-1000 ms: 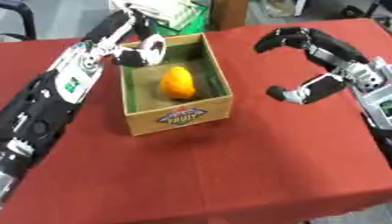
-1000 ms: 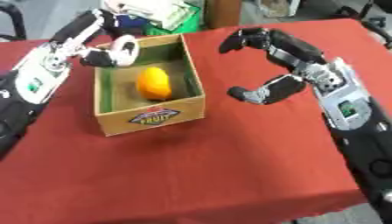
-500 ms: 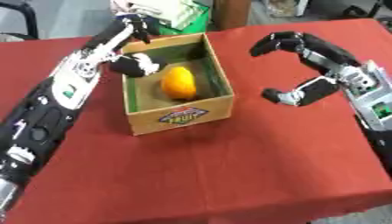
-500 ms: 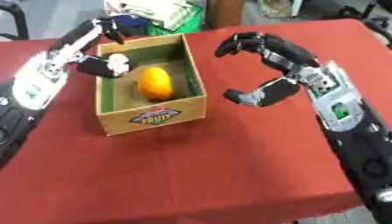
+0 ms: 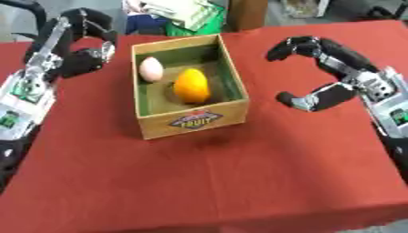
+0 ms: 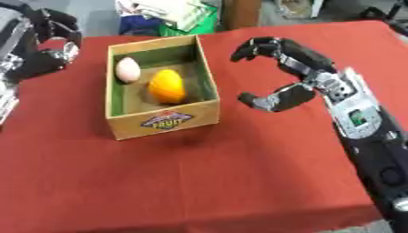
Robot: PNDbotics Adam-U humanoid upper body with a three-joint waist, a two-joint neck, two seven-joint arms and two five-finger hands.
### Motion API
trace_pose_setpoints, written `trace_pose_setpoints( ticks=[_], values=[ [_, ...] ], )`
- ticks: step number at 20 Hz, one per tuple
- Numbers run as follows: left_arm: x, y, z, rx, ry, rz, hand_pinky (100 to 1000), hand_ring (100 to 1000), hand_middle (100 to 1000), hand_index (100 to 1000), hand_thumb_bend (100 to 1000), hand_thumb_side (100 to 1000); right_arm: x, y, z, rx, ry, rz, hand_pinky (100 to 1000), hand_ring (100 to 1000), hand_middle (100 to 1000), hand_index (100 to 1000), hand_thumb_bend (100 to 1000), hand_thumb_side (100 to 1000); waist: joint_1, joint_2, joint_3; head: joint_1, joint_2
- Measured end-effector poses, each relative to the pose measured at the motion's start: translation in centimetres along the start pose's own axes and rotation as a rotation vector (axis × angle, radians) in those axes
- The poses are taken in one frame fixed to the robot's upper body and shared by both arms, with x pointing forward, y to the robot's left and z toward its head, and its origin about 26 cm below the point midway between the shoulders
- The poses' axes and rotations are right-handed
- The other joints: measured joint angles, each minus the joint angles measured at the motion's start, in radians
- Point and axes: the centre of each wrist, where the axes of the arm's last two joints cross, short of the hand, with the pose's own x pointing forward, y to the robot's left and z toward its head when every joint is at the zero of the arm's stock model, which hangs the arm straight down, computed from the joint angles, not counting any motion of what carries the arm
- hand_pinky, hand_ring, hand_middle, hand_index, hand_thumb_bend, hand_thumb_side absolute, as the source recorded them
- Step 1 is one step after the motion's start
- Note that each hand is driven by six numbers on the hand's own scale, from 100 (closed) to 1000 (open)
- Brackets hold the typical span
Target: Pick up objects on the table and place them in the box.
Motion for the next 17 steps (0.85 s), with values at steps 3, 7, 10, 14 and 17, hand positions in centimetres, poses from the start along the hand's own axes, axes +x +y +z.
trace_pose_setpoints(
  ticks=[3, 7, 10, 14, 17],
  values=[
    [-0.2, 0.3, 2.2, 0.075, 0.026, 0.058, 775, 586, 580, 700, 200, 197, 0.0, -0.2, 1.5, -0.051, 0.042, -0.029, 682, 828, 721, 799, 313, 364, 0.0, 0.0, 0.011, -0.001, 0.0],
    [-0.6, 0.3, 4.7, 0.153, 0.05, 0.109, 775, 582, 574, 700, 203, 198, 0.2, 0.0, 3.4, -0.135, 0.102, -0.118, 652, 821, 700, 782, 278, 276, 0.0, 0.0, 0.024, 0.003, 0.0],
    [-1.1, 0.2, 6.0, 0.197, 0.073, 0.127, 774, 580, 570, 698, 205, 198, 0.4, 0.0, 4.6, -0.192, 0.128, -0.209, 635, 814, 692, 774, 257, 230, 0.001, 0.0, 0.033, 0.021, 0.0],
    [-1.8, -0.2, 7.2, 0.249, 0.098, 0.151, 774, 577, 565, 696, 208, 198, 0.7, -0.2, 5.8, -0.252, 0.147, -0.32, 619, 807, 685, 766, 232, 186, 0.008, 0.001, 0.037, 0.058, 0.0],
    [-2.3, -0.7, 7.9, 0.277, 0.119, 0.165, 772, 574, 561, 693, 209, 200, 1.0, -0.4, 6.4, -0.278, 0.149, -0.382, 615, 807, 686, 763, 215, 182, 0.008, 0.001, 0.037, 0.079, 0.0]
  ],
)
